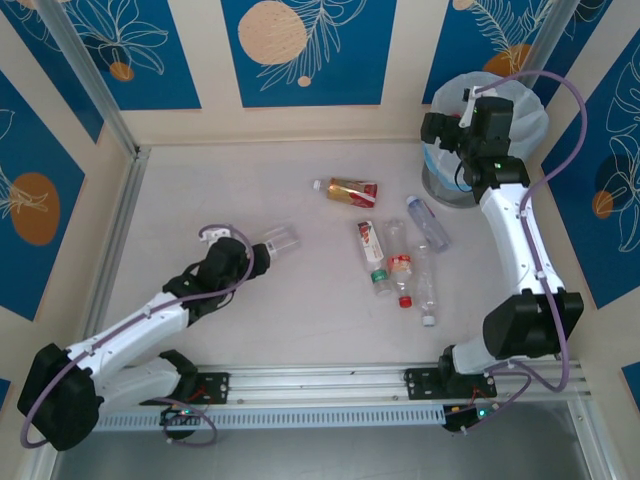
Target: Put the plastic bottles in the bin
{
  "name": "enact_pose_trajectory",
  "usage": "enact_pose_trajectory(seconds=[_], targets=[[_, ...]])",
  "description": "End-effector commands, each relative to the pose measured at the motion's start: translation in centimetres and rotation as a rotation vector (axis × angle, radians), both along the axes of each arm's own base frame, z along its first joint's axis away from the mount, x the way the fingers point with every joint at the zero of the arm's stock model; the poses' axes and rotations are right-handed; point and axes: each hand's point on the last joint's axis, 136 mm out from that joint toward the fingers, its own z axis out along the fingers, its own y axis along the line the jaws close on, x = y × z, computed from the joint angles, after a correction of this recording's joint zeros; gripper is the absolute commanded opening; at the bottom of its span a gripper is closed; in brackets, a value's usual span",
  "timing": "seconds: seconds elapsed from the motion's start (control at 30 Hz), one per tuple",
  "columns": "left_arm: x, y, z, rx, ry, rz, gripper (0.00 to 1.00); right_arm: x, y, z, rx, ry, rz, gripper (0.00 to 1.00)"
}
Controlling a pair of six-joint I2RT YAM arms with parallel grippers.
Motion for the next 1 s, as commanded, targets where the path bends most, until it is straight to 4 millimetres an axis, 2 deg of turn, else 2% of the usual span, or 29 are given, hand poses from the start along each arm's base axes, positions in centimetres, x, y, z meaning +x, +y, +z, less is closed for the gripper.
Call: enact_pose_trajectory(seconds=[0.0,0.2,0.37,0.63,0.8,0.97], targets=[[0.1,-0.8,0.3,-0.049,0.035,-0.058,0.99,-0.8,1.6,2.3,0.080,-0.085,0.057,1.00],[0.9,-1.5,0.8,-0.062,0.040,-0.109,0.99,-2.6,2.6,2.6,0.164,-0.081,0.091,1.00],[1.9,-1.0,0.9,-0.030,0.075,-0.124,0.99,-5.0,5.5,1.7,0.248,-0.067,0.169,1.00],[3.8,0.9,0.4,0.102,0.169,-0.160,0.99,-10.0,10.8,-3.4,0.306,0.060,0.369,0.99],[5.0,1.0,-0.1,0.113,0.180,-0.165,0.99,-11.4,10.8,-6.7,0.309,0.142,0.352,0.98],[7.5,-0.1,-1.5,-0.010,0.202,-0.217,0.99,-11.8,10.3,-9.2,0.341,0.206,0.304,0.98]])
